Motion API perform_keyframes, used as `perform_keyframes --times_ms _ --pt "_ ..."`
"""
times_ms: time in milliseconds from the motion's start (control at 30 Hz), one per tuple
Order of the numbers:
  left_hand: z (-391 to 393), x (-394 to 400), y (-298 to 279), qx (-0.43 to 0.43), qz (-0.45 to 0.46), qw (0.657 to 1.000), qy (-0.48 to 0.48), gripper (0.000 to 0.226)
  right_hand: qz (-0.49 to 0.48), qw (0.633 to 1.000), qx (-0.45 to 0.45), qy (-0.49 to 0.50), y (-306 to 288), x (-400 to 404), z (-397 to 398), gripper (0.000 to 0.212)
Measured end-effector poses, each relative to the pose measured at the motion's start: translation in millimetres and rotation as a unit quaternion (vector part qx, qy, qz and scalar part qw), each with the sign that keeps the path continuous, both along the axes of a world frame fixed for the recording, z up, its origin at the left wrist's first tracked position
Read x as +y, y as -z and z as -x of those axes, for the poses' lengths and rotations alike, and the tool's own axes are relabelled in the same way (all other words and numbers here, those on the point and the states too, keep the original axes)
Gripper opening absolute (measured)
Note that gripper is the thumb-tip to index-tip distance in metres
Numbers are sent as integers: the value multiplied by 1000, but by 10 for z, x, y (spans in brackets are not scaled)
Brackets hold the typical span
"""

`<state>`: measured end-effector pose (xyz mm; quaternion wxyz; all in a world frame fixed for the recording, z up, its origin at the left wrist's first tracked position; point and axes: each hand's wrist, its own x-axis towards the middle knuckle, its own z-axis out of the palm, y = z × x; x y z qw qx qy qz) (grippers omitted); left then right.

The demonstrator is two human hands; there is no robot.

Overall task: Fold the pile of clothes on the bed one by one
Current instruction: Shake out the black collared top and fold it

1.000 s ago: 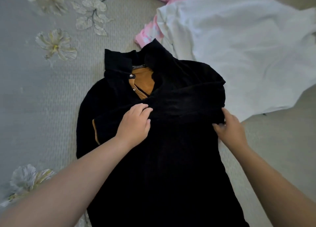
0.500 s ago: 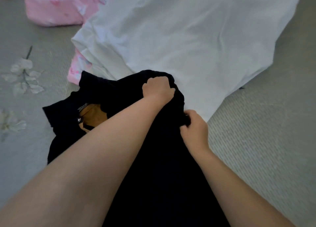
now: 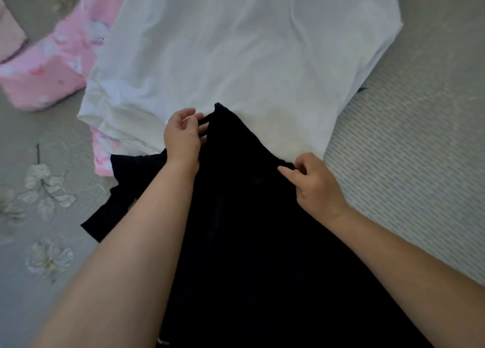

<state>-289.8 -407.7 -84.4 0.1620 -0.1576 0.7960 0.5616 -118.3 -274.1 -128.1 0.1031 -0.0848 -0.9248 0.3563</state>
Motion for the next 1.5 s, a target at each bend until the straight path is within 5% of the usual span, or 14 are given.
perform_keyframes --times_ms 200,433,500,667,767,900,1100,1200,1333,1500 --pt "-689 -586 -61 148 210 958 130 20 -89 995 32 -4 -57 -112 -162 36" --pt "-1657 -1680 18 -48 435 878 192 36 -218 961 12 -167 -130 -554 -136 52" --pt "-1812 -1894 45 -58 428 876 215 28 -235 952 3 -195 -113 -589 -73 46" --pt "-1825 -2232 -4 -17 315 945 93 14 -259 938 15 -228 -129 -618 -23 23" --pt "-1825 -2516 15 -14 352 927 129 19 -246 938 -10 -244 -175 -728 -104 30" --pt "-1730 -2750 59 -21 431 887 162 29 -238 928 -151 -244 -209 -816 -98 48" --pt "-1717 -2672 157 2 541 821 184 36 -278 910 -204 -231 -267 -782 -78 46" --pt "-1930 -2694 236 18 520 841 148 50 -309 886 -239 -250 -264 -786 -178 51" --pt "-2537 -2611 307 65 394 916 45 57 -305 892 -251 -220 -285 -989 -563 54" --pt "-3757 -2495 281 -26 318 948 0 64 -241 879 -234 -338 -277 -1503 -1473 47"
